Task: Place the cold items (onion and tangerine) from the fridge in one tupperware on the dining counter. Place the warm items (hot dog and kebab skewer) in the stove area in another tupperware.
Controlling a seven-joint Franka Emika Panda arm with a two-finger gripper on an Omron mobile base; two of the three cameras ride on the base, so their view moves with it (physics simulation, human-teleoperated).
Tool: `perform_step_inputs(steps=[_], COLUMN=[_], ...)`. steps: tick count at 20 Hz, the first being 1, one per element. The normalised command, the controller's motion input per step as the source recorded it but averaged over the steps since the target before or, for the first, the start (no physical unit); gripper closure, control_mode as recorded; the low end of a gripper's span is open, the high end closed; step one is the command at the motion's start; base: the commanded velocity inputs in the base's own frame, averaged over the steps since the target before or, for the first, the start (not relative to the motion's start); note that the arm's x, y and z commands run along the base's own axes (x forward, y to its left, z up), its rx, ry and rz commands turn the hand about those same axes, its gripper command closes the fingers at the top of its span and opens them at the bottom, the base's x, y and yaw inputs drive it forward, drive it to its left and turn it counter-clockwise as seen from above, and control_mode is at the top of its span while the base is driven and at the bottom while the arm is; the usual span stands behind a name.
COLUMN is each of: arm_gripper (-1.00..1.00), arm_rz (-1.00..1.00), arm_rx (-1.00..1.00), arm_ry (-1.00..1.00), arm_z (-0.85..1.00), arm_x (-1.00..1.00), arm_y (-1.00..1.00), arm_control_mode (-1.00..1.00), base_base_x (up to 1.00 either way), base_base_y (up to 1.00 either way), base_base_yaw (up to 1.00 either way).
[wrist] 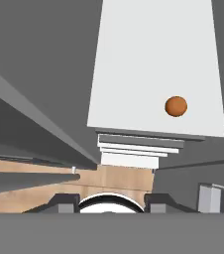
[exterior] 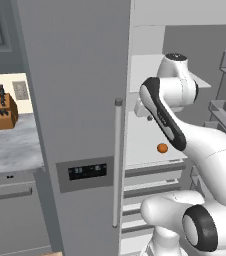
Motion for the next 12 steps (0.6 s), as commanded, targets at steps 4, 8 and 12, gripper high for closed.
perform_step_inputs(steps=[4, 8, 12], arm_gripper=[-1.0, -1.0, -1.0], arm_rz=[-0.06, -0.22, -0.44], arm_rx=[0.05, 0.03, 0.0], arm_ry=[-0.16, -0.37, -0.25], arm_z=[0.06, 0.29, 0.29], arm_x=[-0.09, -0.31, -0.14], arm_y=[-0.13, -0.32, -0.29], arm_control_mode=[-1.0, -1.0, -1.0], base_base_x=[0.0, 0.0, 0.0], base_base_y=[0.0, 0.0, 0.0], base_base_yaw=[0.0, 0.0, 0.0])
